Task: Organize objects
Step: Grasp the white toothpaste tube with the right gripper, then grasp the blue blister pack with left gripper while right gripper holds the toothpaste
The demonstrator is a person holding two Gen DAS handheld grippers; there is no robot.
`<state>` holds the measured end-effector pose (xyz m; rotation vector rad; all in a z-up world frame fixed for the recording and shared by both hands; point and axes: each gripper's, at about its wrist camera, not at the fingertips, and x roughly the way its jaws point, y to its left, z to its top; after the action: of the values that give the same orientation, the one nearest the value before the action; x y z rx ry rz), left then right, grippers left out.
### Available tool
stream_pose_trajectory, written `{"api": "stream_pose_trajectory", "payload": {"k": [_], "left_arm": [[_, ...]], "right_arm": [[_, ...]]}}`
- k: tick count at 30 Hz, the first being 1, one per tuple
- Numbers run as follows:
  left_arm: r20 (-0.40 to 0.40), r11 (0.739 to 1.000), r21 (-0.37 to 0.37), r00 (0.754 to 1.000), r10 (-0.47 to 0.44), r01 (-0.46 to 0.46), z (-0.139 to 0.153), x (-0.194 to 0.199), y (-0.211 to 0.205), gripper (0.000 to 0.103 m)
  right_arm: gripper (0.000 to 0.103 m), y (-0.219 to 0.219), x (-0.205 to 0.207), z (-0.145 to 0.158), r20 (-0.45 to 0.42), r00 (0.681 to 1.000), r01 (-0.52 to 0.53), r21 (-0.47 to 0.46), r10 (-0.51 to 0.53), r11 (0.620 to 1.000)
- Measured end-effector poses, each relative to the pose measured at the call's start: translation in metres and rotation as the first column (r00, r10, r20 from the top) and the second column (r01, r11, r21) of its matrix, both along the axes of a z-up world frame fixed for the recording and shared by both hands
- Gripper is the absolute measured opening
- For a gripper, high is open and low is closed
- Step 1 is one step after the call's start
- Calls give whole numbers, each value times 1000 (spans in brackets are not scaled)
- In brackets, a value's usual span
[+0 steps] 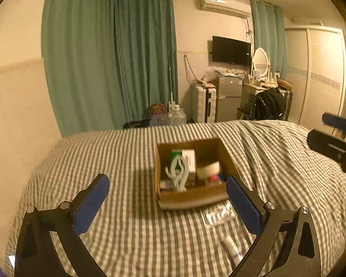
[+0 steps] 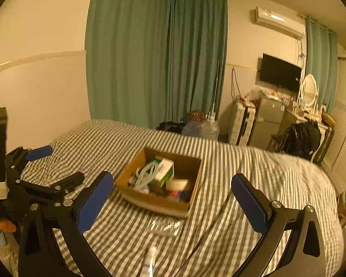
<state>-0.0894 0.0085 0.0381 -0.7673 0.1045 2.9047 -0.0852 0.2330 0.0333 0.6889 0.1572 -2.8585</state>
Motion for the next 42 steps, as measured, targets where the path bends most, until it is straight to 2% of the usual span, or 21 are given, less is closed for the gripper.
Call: {"api": "stream_pose_trajectory", "payload": {"k": [3,6,9,12,16,18,21,23,24,26,29,34,39,42], "left_arm": [[33,998,49,999,31,-32,-28,15,-11,103],[64,994,73,995,73,-78,-62,23,-18,103],[106,992,45,988,115,-120,-102,26,-19,103],[167,994,7,980,106,-109,-141,28,-17,103],[217,994,-37,970,107,-102,-173,26,-11,103],[242,994,-55,964,109,-99,-186,26,-9,103],[263,993,-60,958,114,-102,-196,26,-9,103],[270,992,-68,955,122,-107,-198,26,-9,103],[272,992,-67,955,121,-106,-198,27,-9,103],[275,992,-67,954,118,-104,-199,27,-9,103],[281,992,-74,953,117,-100,-201,25,-7,103],[300,993,-74,948,109,-91,-202,20,-5,103],[326,997,-60,942,73,-56,-196,3,11,103],[316,998,-62,948,31,-12,-189,-12,31,103]], "right_arm": [[103,-3,4,-35,55,998,-5,-11,6,1000],[103,-11,0,-88,126,992,0,11,-1,1000],[103,-16,-8,-140,211,977,4,49,-14,999],[102,-17,-18,-187,297,954,31,69,-50,997],[93,-22,-28,-233,411,910,13,83,-46,996],[84,-23,-31,-244,447,893,4,94,-46,996],[75,-23,-30,-256,480,877,-7,81,-33,997],[62,-25,-30,-261,503,864,-22,82,-22,996],[58,-26,-29,-263,511,859,-28,87,-21,996],[41,-31,-31,-266,528,849,-43,88,-10,995],[26,-34,-34,-270,547,837,-64,90,5,994],[26,-29,-31,-255,527,850,-63,71,16,995],[26,-5,-34,-210,434,901,-11,79,-24,997],[26,14,-44,-183,376,924,26,99,-61,995]]}}
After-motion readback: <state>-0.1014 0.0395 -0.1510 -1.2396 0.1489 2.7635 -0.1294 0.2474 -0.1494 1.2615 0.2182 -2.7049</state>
